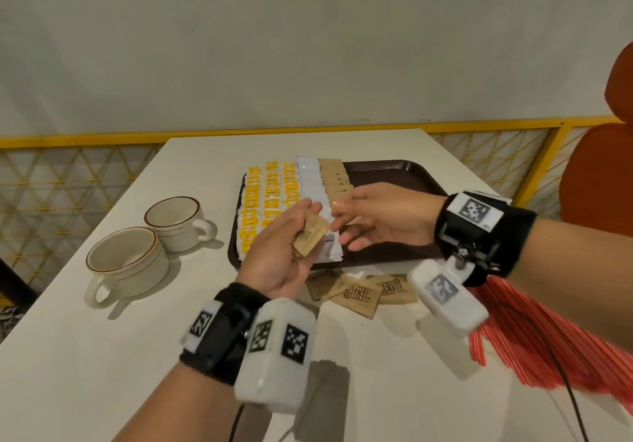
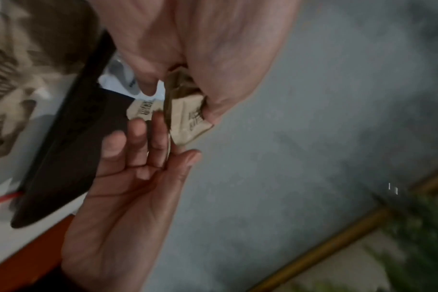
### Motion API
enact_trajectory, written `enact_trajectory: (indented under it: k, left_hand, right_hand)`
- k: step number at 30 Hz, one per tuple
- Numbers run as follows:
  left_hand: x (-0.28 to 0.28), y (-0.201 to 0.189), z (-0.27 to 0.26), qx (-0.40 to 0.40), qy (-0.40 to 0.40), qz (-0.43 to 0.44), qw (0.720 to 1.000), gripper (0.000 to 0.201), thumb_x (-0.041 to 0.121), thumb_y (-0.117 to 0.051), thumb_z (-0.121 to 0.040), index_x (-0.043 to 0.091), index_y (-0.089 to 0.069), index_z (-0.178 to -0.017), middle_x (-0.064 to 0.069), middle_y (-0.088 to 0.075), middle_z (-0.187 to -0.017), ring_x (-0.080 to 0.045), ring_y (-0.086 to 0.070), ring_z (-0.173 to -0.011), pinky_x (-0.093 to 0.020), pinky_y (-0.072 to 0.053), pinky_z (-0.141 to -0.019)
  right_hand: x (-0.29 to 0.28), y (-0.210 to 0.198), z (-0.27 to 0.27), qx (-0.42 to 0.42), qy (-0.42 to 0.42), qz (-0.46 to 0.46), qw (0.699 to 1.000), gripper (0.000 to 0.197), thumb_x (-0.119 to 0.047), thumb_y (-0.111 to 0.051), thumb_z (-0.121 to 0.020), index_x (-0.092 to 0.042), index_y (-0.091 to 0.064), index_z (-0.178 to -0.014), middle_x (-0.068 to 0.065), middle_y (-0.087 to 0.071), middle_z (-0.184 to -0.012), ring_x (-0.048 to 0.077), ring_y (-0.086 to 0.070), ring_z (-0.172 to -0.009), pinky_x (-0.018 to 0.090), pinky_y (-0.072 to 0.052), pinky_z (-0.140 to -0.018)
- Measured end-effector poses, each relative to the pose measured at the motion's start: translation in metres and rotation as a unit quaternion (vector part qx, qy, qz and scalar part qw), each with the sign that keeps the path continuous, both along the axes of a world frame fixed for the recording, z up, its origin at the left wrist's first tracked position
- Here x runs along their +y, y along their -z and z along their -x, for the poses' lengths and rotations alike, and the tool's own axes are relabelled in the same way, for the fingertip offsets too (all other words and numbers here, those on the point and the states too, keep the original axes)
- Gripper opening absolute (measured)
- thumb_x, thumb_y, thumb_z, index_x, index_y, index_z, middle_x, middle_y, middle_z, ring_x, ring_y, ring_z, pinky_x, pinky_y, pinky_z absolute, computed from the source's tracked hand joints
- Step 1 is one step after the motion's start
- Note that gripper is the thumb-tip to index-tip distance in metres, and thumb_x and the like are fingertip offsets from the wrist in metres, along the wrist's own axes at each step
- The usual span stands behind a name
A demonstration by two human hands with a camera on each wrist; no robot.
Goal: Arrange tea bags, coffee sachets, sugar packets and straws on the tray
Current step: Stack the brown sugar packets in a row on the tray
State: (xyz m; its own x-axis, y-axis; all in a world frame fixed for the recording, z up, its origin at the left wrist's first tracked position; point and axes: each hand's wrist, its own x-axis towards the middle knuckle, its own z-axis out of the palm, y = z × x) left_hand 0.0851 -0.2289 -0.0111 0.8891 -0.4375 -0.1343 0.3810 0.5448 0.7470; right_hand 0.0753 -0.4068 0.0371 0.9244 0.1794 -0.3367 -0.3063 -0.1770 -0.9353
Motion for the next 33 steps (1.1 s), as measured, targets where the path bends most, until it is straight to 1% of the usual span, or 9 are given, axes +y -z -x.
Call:
enact_trajectory:
  k: [7, 9, 12, 17, 19, 21, 26, 30, 33]
  left_hand:
    - [-0.039, -0.024, -0.027, -0.181, 0.089, -0.222, 0.954, 0.029, 0.023, -0.038, -0.103, 0.019, -0.055, -0.126, -0.004, -0.064, -0.118, -0.018, -0.061, -0.11, -0.034, -0.046, -0.1]
    - [-0.042, -0.028, -0.043, -0.236, 0.123, -0.312, 0.912, 0.027, 0.027, -0.044, -0.1, 0.019, -0.06, -0.121, -0.004, -0.067, -0.11, -0.017, -0.063, -0.102, -0.033, -0.049, -0.096]
    - [-0.045, -0.039, -0.068, -0.293, 0.138, -0.422, 0.847, 0.018, 0.018, -0.06, -0.093, 0.01, -0.069, -0.107, -0.002, -0.066, -0.081, -0.01, -0.061, -0.073, -0.022, -0.054, -0.072]
    - [-0.068, -0.051, -0.102, -0.363, 0.202, -0.558, 0.718, 0.007, 0.007, -0.064, -0.089, 0.01, -0.069, -0.086, -0.001, -0.065, -0.074, -0.007, -0.061, -0.067, -0.017, -0.054, -0.065]
    - [-0.078, -0.052, -0.113, -0.389, 0.221, -0.596, 0.666, 0.009, 0.004, -0.063, -0.088, 0.008, -0.07, -0.091, 0.001, -0.064, -0.073, -0.004, -0.06, -0.063, -0.013, -0.053, -0.059]
    - [-0.085, -0.054, -0.121, -0.41, 0.232, -0.617, 0.63, 0.014, 0.003, -0.063, -0.088, 0.008, -0.07, -0.099, 0.002, -0.063, -0.073, -0.002, -0.059, -0.059, -0.014, -0.052, -0.06]
    - [-0.088, -0.051, -0.138, -0.421, 0.247, -0.636, 0.598, 0.02, 0.0, -0.061, -0.088, 0.013, -0.071, -0.1, 0.002, -0.065, -0.081, -0.007, -0.06, -0.072, -0.013, -0.051, -0.061]
    - [-0.089, -0.043, -0.144, -0.435, 0.246, -0.646, 0.578, 0.011, 0.008, -0.067, -0.086, 0.013, -0.071, -0.095, -0.001, -0.067, -0.082, -0.001, -0.06, -0.064, -0.006, -0.044, -0.05]
    - [-0.091, -0.038, -0.148, -0.467, 0.24, -0.659, 0.538, 0.013, 0.015, -0.068, -0.086, 0.012, -0.072, -0.098, 0.001, -0.067, -0.088, -0.005, -0.058, -0.073, -0.011, -0.042, -0.061]
  right_hand:
    - [-0.007, 0.0, 0.012, -0.037, 0.057, -0.066, 0.995, 0.007, -0.007, -0.055, -0.094, -0.012, -0.06, -0.093, 0.01, -0.069, -0.089, 0.016, -0.067, -0.076, 0.021, -0.058, -0.068]
    - [-0.019, 0.003, 0.008, -0.031, 0.096, -0.07, 0.992, 0.007, -0.006, -0.055, -0.094, -0.011, -0.059, -0.097, 0.011, -0.07, -0.091, 0.017, -0.068, -0.079, 0.024, -0.058, -0.069]
    - [-0.033, 0.012, 0.0, -0.024, 0.152, -0.041, 0.987, 0.006, -0.008, -0.057, -0.094, -0.013, -0.058, -0.097, 0.008, -0.071, -0.09, 0.014, -0.067, -0.076, 0.023, -0.056, -0.067]
    - [-0.041, 0.033, -0.024, -0.038, 0.189, 0.065, 0.979, 0.006, -0.01, -0.063, -0.091, -0.014, -0.06, -0.087, 0.01, -0.07, -0.093, 0.018, -0.066, -0.083, 0.022, -0.045, -0.067]
    - [-0.045, 0.043, -0.036, -0.034, 0.179, 0.14, 0.973, 0.008, -0.02, -0.07, -0.085, -0.015, -0.064, -0.083, 0.017, -0.072, -0.102, 0.029, -0.068, -0.098, 0.031, -0.044, -0.075]
    - [-0.05, 0.052, -0.048, -0.03, 0.178, 0.174, 0.968, 0.013, -0.024, -0.074, -0.081, -0.014, -0.066, -0.082, 0.021, -0.07, -0.104, 0.029, -0.067, -0.091, 0.036, -0.044, -0.075]
    - [-0.051, 0.058, -0.059, -0.034, 0.179, 0.151, 0.972, 0.006, -0.014, -0.071, -0.085, -0.011, -0.066, -0.085, 0.02, -0.069, -0.108, 0.025, -0.066, -0.091, 0.035, -0.051, -0.08]
    - [-0.054, 0.062, -0.062, -0.022, 0.165, 0.12, 0.979, 0.007, -0.007, -0.067, -0.087, -0.013, -0.065, -0.083, 0.016, -0.07, -0.103, 0.019, -0.063, -0.088, 0.024, -0.051, -0.068]
    - [-0.054, 0.067, -0.064, -0.026, 0.157, 0.123, 0.98, 0.011, -0.003, -0.066, -0.087, -0.012, -0.065, -0.08, 0.014, -0.069, -0.096, 0.02, -0.064, -0.086, 0.023, -0.053, -0.067]
